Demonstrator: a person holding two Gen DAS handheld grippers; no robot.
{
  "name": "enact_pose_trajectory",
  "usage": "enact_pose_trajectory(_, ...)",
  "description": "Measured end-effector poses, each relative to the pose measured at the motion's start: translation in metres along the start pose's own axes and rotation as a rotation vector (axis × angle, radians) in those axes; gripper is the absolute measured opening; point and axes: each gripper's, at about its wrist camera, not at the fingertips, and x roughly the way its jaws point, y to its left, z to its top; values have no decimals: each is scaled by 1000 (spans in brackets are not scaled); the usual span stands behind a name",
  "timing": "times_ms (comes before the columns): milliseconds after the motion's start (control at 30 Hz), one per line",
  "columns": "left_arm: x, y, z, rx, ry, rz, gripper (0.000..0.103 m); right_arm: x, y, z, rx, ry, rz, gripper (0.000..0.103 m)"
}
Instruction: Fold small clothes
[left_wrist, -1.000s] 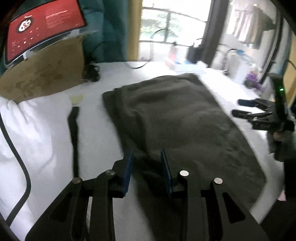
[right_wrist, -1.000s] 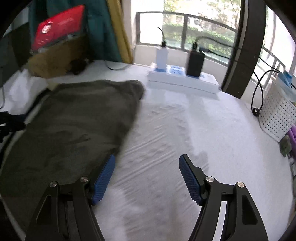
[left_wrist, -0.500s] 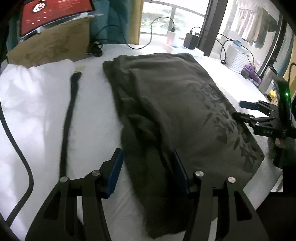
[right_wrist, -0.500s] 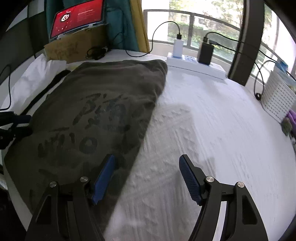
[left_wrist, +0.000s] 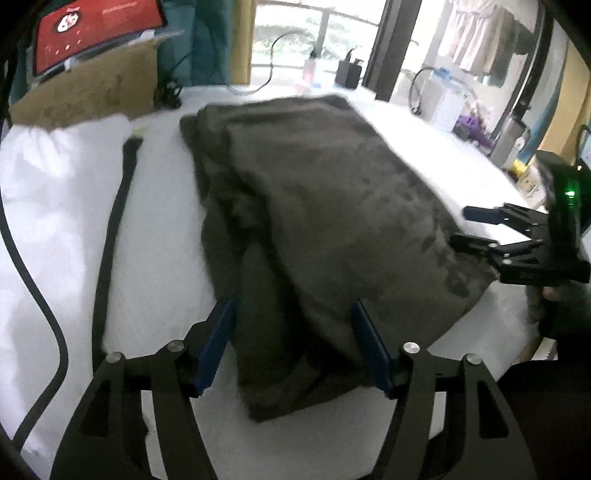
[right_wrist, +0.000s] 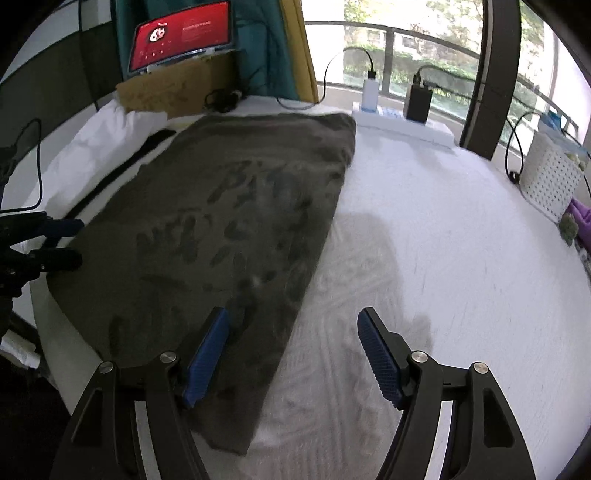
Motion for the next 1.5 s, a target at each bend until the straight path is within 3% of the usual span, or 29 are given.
enact_pose_trajectory(267, -3, -2, -19, 36, -24, 32, 67, -9, -1, -15, 19, -16, -8, 74)
enact_pose_trajectory(533, -9, 3, -11, -5, -21, 21, 67, -11, -7, -12, 40, -5, 11, 74)
enact_pose_trajectory(1500, 22, 16, 76, -39, -94, 32, 69, 11, -48, 53, 63, -33, 9, 74)
